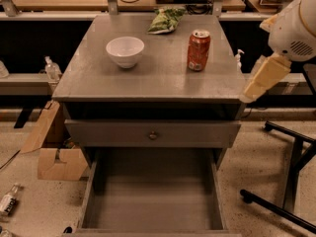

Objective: Place coke can into middle drawer

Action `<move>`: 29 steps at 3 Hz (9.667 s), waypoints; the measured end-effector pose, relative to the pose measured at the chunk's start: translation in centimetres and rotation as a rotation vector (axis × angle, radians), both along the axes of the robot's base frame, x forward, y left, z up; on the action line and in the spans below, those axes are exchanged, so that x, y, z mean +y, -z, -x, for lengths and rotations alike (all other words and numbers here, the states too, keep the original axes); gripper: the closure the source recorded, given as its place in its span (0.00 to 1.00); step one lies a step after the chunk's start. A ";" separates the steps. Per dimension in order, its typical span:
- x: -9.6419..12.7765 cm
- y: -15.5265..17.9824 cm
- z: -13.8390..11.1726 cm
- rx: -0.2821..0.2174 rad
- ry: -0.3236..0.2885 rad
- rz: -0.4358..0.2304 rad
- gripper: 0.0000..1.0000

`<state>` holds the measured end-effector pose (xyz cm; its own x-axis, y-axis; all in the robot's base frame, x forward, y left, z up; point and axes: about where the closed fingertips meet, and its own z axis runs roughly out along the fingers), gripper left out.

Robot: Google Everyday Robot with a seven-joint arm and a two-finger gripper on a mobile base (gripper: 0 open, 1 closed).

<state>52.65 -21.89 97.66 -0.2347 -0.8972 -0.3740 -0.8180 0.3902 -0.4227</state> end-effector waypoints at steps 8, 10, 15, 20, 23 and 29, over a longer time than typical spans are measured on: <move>4.5 4.6 -21.1 -0.381 0.120 -0.944 0.00; 3.9 7.3 -23.5 -0.377 0.175 -1.057 0.19; 12.6 4.9 -23.2 -0.265 -0.027 -1.065 1.00; 15.4 9.0 -2.2 -0.037 -0.039 -0.994 1.00; 23.1 23.0 1.0 -0.104 -0.191 -1.123 1.00; 32.1 50.5 -2.6 0.117 -0.175 -1.225 1.00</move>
Offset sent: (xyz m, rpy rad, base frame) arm 0.1446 0.0345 0.0052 0.8080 -0.4319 -0.0669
